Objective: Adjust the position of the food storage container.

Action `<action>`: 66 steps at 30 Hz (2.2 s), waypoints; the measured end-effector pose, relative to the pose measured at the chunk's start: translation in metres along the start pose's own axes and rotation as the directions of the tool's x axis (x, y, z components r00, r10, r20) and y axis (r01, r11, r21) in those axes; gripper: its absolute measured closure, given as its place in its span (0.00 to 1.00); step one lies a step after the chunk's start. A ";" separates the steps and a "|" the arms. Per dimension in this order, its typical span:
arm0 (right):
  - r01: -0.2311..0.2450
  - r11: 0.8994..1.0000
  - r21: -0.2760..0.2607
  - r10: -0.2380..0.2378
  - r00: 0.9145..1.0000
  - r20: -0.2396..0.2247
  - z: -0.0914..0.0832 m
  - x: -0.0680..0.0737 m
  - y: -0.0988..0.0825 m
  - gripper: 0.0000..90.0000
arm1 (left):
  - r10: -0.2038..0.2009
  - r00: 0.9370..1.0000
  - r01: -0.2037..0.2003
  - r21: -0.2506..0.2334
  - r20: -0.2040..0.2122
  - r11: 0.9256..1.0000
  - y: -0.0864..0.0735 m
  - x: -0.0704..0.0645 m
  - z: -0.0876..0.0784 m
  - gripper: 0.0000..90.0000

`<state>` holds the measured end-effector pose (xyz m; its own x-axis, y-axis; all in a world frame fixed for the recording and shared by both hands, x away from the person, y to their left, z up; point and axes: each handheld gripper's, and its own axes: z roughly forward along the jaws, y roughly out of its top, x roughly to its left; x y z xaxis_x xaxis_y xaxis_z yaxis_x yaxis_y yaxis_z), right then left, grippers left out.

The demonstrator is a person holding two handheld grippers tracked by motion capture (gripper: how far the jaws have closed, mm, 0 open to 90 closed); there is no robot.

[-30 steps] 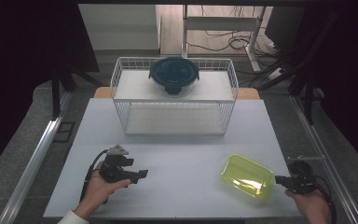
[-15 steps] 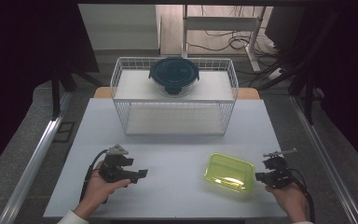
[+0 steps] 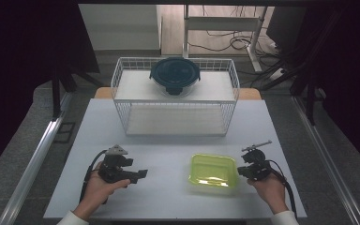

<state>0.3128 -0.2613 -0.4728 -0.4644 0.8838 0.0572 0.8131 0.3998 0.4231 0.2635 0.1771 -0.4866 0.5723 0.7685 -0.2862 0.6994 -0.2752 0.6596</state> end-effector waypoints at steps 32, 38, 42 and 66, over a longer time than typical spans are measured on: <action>0.221 0.975 0.008 -0.217 0.965 -0.147 0.031 0.073 0.035 0.99 | -0.049 0.998 0.049 -0.007 -0.027 0.999 -0.004 0.005 0.002 0.24; 0.199 0.977 -0.080 -0.209 0.968 -0.140 0.012 0.064 0.030 0.99 | -0.057 0.997 0.056 -0.022 -0.042 0.998 -0.007 0.005 -0.001 0.24; 0.163 0.973 -0.162 -0.187 0.972 -0.144 -0.002 0.053 0.022 0.99 | -0.059 0.997 0.058 -0.026 -0.049 0.998 -0.011 0.004 -0.003 0.24; -0.088 0.943 -0.322 -0.020 0.948 -0.318 -0.008 0.020 0.003 0.29 | -0.049 0.998 0.046 -0.066 -0.038 0.997 -0.010 -0.002 -0.004 0.20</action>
<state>0.3026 -0.2444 -0.4632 -0.5682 0.7523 0.3334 0.6944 0.2210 0.6848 0.2532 0.1805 -0.4894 0.5206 0.8026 -0.2912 0.6951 -0.2004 0.6904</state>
